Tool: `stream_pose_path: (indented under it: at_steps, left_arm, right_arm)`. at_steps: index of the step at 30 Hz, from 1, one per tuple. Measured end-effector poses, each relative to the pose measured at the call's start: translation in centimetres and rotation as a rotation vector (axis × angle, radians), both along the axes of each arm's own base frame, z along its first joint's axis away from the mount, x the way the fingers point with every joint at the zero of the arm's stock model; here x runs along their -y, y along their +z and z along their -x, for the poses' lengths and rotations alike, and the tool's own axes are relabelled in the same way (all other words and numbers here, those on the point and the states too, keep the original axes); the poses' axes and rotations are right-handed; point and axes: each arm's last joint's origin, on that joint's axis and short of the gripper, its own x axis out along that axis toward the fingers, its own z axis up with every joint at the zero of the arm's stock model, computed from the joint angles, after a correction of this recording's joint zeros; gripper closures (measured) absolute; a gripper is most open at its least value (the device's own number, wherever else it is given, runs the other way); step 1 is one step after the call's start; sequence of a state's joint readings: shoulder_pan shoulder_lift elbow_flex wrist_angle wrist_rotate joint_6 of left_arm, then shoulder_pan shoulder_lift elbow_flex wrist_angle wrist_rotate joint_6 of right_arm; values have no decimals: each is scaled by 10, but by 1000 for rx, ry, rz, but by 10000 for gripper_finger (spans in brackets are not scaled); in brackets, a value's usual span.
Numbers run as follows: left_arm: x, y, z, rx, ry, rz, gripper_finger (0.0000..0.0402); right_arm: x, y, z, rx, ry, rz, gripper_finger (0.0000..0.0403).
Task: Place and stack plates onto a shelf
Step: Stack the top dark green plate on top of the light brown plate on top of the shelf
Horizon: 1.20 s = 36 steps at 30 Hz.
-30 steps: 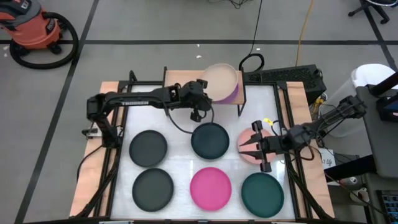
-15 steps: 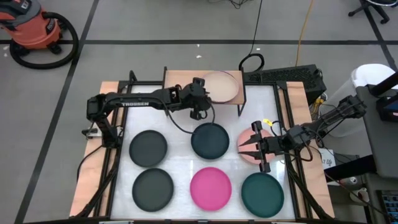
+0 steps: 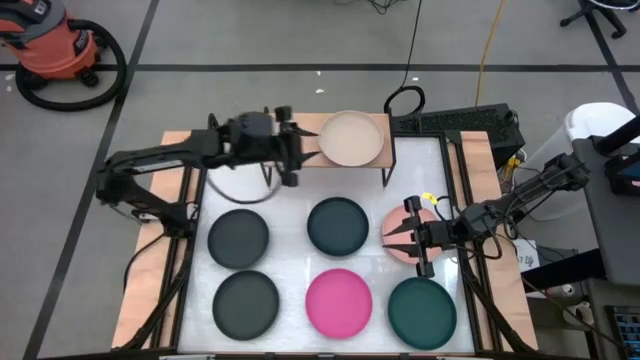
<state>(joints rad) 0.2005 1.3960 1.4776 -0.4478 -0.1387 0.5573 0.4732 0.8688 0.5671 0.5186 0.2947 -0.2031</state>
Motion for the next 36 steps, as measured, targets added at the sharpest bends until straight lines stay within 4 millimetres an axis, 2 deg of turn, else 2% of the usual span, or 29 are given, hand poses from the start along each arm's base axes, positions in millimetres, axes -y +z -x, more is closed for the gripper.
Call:
stream_pose_path:
  at_steps: [4, 7, 11, 15, 20, 24, 28, 36]
  left_arm:
    - [10, 22, 35, 74, -60, 91, 204]
    - [16, 25, 59, 129, -88, 135, 204]
    - [22, 3, 84, 227, -114, 185, 204]
    - [27, -34, 104, 357, -129, 257, 204]
    - [35, -86, 117, 506, -162, 332, 204]
    - [39, -117, 122, 610, -191, 341, 204]
    - [39, -123, 126, 717, -207, 324, 204]
    - [39, -124, 126, 716, -205, 327, 204]
  right_arm:
    - [0, 0, 0, 0, -9, -1, 316]
    - [1, 0, 0, -4, -47, -5, 316]
    - [2, -1, 0, -17, -50, -5, 316]
    - [2, -1, 0, -17, -51, -6, 316]
    - [4, -2, -1, -25, -128, -15, 316]
    - [2, -6, -4, -48, -131, -15, 316]
    - [0, -14, -11, -91, -135, 13, 316]
    - [2, -44, -36, -230, -195, 98, 316]
